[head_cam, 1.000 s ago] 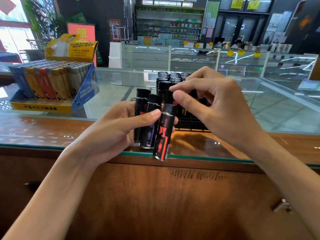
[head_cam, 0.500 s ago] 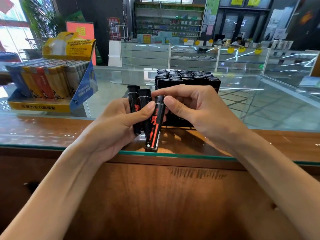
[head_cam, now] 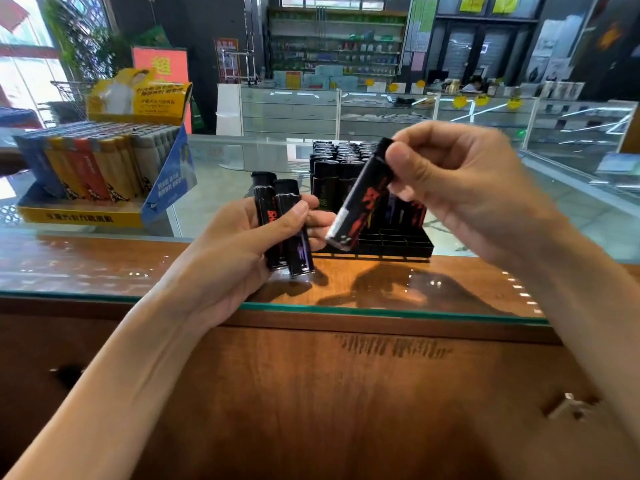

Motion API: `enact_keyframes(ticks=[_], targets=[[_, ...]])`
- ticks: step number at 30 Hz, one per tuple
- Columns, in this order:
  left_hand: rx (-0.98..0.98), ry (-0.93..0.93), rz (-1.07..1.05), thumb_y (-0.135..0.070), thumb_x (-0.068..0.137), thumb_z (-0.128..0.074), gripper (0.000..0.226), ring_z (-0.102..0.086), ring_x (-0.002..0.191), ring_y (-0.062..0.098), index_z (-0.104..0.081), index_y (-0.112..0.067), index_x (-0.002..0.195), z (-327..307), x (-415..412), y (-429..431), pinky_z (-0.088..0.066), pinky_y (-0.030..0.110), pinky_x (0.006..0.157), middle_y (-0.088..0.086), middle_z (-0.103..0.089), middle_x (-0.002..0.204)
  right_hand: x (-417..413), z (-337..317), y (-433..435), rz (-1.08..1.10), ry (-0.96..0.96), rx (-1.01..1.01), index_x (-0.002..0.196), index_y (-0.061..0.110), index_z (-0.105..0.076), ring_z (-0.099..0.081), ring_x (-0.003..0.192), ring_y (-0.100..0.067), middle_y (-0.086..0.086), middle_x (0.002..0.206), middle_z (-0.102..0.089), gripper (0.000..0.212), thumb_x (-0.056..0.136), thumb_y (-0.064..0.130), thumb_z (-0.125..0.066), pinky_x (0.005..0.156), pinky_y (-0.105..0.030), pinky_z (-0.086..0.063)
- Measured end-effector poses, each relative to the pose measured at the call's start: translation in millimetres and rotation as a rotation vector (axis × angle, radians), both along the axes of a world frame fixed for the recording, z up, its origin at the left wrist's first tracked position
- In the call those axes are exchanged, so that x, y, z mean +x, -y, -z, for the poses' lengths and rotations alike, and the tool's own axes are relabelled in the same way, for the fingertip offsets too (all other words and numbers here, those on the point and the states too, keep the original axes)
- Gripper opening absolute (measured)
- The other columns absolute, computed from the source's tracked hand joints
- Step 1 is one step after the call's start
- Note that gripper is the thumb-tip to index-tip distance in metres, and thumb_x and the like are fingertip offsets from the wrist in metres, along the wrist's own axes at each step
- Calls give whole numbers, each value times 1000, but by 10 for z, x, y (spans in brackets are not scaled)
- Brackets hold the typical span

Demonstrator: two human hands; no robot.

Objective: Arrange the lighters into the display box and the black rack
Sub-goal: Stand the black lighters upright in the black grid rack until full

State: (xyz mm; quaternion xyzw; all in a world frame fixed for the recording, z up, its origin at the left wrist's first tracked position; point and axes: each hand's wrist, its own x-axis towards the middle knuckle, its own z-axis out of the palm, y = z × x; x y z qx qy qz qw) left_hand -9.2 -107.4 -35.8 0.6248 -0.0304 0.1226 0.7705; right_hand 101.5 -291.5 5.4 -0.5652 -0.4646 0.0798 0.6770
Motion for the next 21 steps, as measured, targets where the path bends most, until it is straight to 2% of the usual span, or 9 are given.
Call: enact_keyframes(ticks=[4,7,13,17,21], targets=[[-8,28,2,-18,83,-55,30,-67,79,16,-58,-3,109,10,-7,-10,-56,25,72,5,-70,85,118,-123,232,250,121,25,74,17,-73,-63,60,-10,3,70,-72,20,62,33,-77,58,-18,-50],[19,15,13,-21,84,-55,33,-67,78,16,-58,-5,113,23,-10,-40,-55,26,69,4,-69,85,175,-131,312,391,182,0,77,19,-71,-64,59,-10,5,68,-72,18,64,29,-77,59,-19,-52],[37,31,44,-24,85,-54,31,-67,78,23,-61,-7,111,35,-5,-36,-55,28,66,10,-69,89,198,-76,293,420,154,-92,83,11,-69,-68,61,-12,2,68,-73,19,66,18,-73,62,-19,-55],[91,38,35,-26,85,-54,31,-67,73,19,-64,-10,110,41,-6,-38,-55,27,66,9,-69,89,212,-74,310,426,173,-159,86,9,-70,-70,64,-13,0,76,-73,23,65,16,-73,65,-19,-56],[118,36,31,-27,85,-55,30,-65,69,16,-66,-14,110,42,5,-43,-55,30,64,6,-68,87,229,-81,349,485,248,-183,87,12,-70,-68,64,-10,2,71,-73,22,67,20,-73,67,-20,-57]])
